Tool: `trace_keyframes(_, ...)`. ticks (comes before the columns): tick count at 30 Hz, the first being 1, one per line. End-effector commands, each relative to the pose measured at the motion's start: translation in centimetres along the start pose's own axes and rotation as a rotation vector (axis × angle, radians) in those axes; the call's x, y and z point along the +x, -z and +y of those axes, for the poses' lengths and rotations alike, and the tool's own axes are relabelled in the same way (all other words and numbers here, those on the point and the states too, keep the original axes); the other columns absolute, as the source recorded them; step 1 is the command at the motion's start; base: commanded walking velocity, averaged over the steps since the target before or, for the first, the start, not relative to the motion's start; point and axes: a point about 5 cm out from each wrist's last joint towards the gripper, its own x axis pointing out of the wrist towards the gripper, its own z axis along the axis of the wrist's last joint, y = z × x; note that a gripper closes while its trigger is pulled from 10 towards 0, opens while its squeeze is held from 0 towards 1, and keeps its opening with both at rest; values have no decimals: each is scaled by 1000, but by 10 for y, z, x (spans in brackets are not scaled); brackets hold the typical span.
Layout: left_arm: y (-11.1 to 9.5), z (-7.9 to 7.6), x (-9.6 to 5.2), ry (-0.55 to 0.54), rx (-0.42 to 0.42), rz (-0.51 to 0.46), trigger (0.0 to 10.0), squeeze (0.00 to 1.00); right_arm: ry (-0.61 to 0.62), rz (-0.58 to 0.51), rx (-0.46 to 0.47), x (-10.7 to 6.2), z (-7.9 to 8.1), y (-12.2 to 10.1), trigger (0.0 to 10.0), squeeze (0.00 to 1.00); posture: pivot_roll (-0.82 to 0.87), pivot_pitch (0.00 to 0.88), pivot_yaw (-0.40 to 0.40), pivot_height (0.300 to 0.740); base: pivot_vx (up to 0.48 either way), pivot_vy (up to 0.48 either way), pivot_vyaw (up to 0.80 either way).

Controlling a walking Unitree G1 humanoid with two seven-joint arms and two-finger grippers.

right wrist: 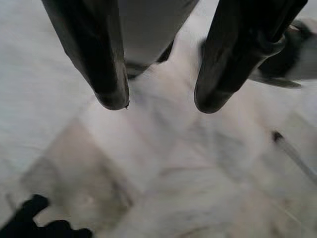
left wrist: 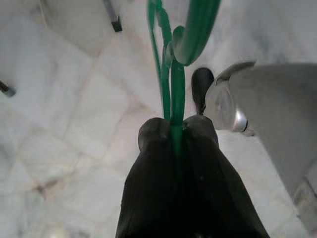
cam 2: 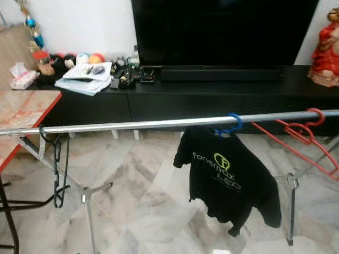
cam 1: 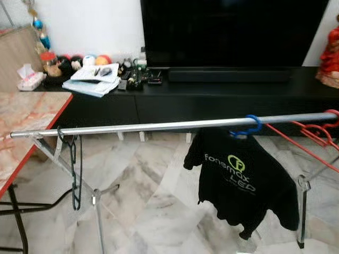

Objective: Hang hanger

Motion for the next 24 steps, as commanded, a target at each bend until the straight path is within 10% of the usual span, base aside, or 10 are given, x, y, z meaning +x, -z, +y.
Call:
trace_keyframes(1,0,-2,1,2,3,4,10000,0,24,19,6,-2,-9,6,10000,0,0,88,61,740,311,0,0)
trace_keyframes(24,-7,-5,3,-12,28,-22,10000,0,5,36,-37,-1,-4,6,10000,0,-3,20,49,740,63,-146,0)
